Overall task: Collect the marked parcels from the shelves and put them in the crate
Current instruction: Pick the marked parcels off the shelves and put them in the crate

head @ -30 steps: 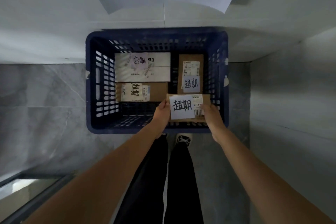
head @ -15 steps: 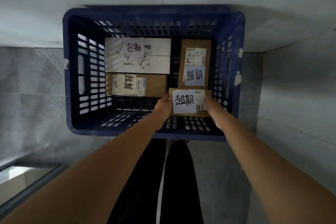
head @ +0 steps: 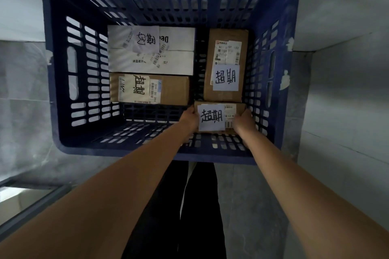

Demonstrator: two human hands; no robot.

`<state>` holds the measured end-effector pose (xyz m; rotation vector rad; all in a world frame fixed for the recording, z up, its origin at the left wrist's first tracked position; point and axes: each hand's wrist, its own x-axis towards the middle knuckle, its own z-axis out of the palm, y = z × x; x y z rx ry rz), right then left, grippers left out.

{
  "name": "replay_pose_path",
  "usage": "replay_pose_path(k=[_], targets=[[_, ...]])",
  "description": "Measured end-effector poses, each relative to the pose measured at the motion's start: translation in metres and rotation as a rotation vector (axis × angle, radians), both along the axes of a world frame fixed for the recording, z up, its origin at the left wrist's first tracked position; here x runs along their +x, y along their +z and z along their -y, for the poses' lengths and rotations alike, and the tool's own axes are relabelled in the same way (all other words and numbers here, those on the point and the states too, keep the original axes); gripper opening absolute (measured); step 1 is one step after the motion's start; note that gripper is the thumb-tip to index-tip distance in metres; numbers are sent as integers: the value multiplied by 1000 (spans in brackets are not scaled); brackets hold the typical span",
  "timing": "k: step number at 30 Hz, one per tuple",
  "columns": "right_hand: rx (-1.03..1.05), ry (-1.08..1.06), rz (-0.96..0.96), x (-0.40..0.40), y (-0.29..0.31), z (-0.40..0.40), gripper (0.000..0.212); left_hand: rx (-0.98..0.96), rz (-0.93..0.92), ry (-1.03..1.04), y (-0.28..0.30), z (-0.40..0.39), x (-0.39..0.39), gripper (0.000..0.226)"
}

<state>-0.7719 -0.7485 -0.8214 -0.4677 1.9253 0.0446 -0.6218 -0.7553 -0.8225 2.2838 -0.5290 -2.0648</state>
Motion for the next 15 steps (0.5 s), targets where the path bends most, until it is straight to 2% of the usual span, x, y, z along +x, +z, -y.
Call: replay_pose_path(k=[10,15], targets=[[21,36,-42,3,4,3,51,-10,33,-77,-1,-2,4,38],[-72,49,-101,8,36,8,47,-125,137,-76,42,6,1,42]])
